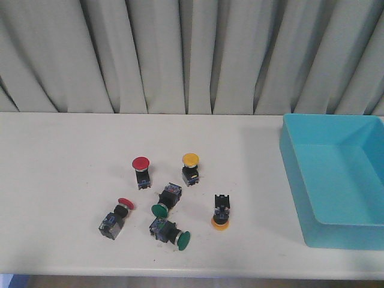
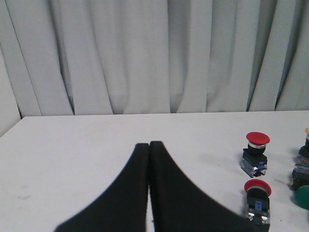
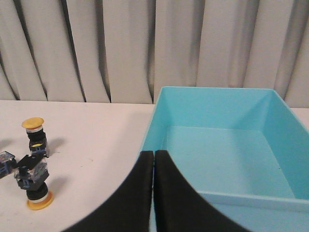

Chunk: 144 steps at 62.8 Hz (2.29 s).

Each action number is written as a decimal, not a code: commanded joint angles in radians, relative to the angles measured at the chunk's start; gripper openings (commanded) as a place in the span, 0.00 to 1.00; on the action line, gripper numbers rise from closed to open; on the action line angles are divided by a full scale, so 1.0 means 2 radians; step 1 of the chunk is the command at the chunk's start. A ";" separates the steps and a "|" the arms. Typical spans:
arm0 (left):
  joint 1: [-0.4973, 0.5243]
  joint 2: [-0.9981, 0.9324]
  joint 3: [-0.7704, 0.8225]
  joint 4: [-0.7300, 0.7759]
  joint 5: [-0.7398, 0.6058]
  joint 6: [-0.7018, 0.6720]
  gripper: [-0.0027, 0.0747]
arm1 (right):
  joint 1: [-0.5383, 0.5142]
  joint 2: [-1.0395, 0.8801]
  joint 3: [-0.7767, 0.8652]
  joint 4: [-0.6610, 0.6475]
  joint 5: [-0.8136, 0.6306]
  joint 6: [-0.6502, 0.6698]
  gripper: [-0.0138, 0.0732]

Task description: Pick red and yellow buttons and place in box

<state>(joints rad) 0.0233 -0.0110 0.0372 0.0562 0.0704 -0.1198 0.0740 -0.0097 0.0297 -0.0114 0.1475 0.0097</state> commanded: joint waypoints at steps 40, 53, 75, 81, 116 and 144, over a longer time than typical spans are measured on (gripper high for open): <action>-0.003 -0.007 0.018 -0.005 -0.038 -0.001 0.03 | -0.001 -0.005 0.003 -0.007 -0.039 -0.005 0.15; -0.003 -0.007 0.018 -0.005 -0.038 -0.001 0.03 | -0.001 -0.005 0.003 -0.007 -0.039 -0.005 0.15; -0.003 0.024 -0.056 -0.005 -0.324 -0.005 0.03 | -0.001 0.034 -0.079 0.000 -0.389 -0.046 0.15; -0.003 0.097 -0.162 0.014 -0.261 -0.005 0.03 | -0.001 0.123 -0.185 0.013 -0.371 -0.070 0.15; -0.028 0.441 -0.418 0.025 0.000 -0.004 0.03 | 0.000 0.458 -0.388 0.016 -0.206 -0.082 0.15; -0.087 0.583 -0.574 0.019 0.139 -0.004 0.67 | 0.000 0.508 -0.478 0.035 0.047 -0.066 0.78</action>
<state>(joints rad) -0.1388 1.1229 -1.0388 0.1073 0.3428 -0.1207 0.0740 0.9907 -0.8681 0.0472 0.2458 -0.1464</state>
